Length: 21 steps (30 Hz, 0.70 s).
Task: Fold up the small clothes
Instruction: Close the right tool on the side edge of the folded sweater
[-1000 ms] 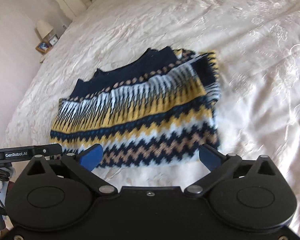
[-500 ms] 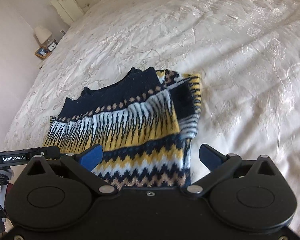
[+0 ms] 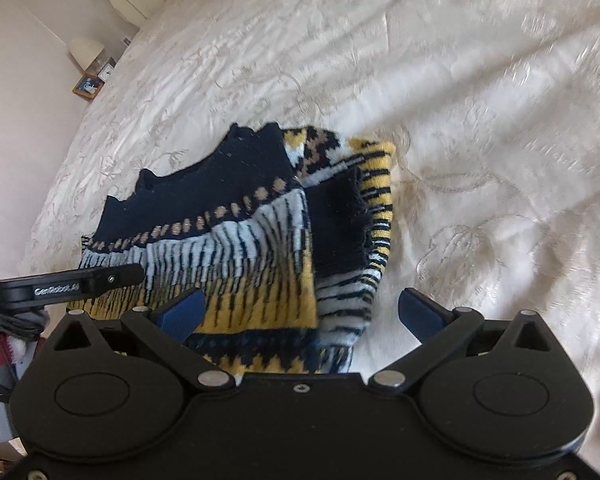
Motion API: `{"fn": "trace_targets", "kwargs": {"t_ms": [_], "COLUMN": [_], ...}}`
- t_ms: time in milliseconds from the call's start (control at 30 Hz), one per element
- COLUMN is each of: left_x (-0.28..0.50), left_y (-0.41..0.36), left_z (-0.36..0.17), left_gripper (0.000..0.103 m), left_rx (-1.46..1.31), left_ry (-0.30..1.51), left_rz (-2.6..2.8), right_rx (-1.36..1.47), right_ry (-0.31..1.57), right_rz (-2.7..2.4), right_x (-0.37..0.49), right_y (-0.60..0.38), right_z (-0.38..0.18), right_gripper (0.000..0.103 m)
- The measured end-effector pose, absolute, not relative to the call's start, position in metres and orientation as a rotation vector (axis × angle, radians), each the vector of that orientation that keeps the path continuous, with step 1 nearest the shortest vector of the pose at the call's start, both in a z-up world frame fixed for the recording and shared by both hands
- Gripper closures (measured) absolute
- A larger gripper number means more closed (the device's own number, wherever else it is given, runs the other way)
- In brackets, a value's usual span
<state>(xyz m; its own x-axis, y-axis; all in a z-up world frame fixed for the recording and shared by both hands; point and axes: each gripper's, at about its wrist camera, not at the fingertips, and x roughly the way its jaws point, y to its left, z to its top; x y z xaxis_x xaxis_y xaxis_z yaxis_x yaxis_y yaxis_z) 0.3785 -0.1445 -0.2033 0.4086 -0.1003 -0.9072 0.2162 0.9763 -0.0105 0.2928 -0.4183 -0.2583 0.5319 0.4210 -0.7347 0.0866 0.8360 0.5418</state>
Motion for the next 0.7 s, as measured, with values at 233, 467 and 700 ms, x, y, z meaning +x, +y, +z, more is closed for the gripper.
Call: {"fn": "trace_targets", "kwargs": {"t_ms": [233,467,700], "left_x": [0.399,0.405,0.405], "left_y": [-0.15,-0.152,-0.153], "left_z": [-0.24,-0.252,-0.251], "left_gripper": [0.008,0.0,0.0], "left_rx": [0.135,0.147,0.15], "left_ry": [1.222,1.247,1.236], "left_rz": [-0.184,-0.195,-0.189], "right_rx": [0.647,0.698,0.771], "right_ry": [1.047,1.021,0.967], "right_rz": [0.261,0.274,0.327], "right_x": [0.315,0.324,0.327], "right_y": [-0.421,-0.422,-0.435], "right_z": [-0.291,-0.303,-0.308], "right_gripper": [0.0,0.0,0.0]}}
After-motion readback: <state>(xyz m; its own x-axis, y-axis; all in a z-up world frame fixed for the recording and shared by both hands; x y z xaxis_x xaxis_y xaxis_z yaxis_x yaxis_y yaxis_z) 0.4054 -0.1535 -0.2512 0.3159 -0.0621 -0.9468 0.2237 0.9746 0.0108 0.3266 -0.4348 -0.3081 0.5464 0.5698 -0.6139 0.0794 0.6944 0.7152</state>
